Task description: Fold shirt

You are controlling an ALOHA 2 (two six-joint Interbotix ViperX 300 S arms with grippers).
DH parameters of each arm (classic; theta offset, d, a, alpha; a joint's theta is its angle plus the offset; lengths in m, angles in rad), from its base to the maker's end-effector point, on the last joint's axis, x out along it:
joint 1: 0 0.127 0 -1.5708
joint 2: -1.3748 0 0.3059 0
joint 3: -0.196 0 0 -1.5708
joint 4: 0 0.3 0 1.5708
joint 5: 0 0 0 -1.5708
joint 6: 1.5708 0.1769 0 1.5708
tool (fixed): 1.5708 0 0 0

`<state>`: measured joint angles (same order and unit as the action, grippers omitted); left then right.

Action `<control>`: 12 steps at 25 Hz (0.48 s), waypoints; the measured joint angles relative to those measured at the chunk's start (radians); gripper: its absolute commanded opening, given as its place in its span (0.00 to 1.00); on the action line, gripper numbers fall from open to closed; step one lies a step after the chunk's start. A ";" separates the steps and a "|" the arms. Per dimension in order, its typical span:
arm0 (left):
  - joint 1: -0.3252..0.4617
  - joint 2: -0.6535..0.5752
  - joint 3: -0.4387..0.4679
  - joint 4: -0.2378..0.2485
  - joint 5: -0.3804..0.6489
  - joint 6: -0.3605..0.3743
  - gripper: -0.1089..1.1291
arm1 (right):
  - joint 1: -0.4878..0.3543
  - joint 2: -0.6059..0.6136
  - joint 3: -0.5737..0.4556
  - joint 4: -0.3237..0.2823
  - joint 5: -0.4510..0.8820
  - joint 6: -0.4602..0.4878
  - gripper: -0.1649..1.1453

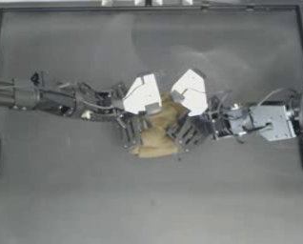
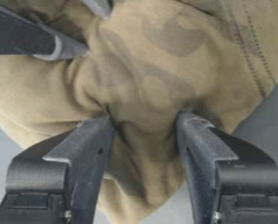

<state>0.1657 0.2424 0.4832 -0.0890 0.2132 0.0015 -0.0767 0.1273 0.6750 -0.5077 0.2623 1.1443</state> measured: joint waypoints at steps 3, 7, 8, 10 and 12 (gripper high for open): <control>-0.017 0.000 0.000 -0.008 0.006 -0.002 0.67 | 0.021 -0.003 0.002 0.021 0.002 0.000 0.75; -0.043 -0.003 -0.005 -0.011 0.028 -0.005 0.67 | 0.060 -0.006 0.002 0.051 0.009 0.002 0.75; -0.051 -0.003 -0.003 -0.014 0.035 -0.005 0.67 | 0.071 -0.006 0.002 0.058 0.012 0.005 0.75; -0.061 -0.006 -0.002 -0.020 0.044 -0.005 0.67 | 0.089 -0.008 0.002 0.067 0.015 0.009 0.75; -0.067 -0.008 0.000 -0.026 0.052 -0.006 0.67 | 0.100 -0.008 0.002 0.074 0.015 0.012 0.75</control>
<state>0.0982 0.2347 0.4832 -0.1150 0.2654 -0.0046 0.0230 0.1197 0.6765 -0.4341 0.2777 1.1566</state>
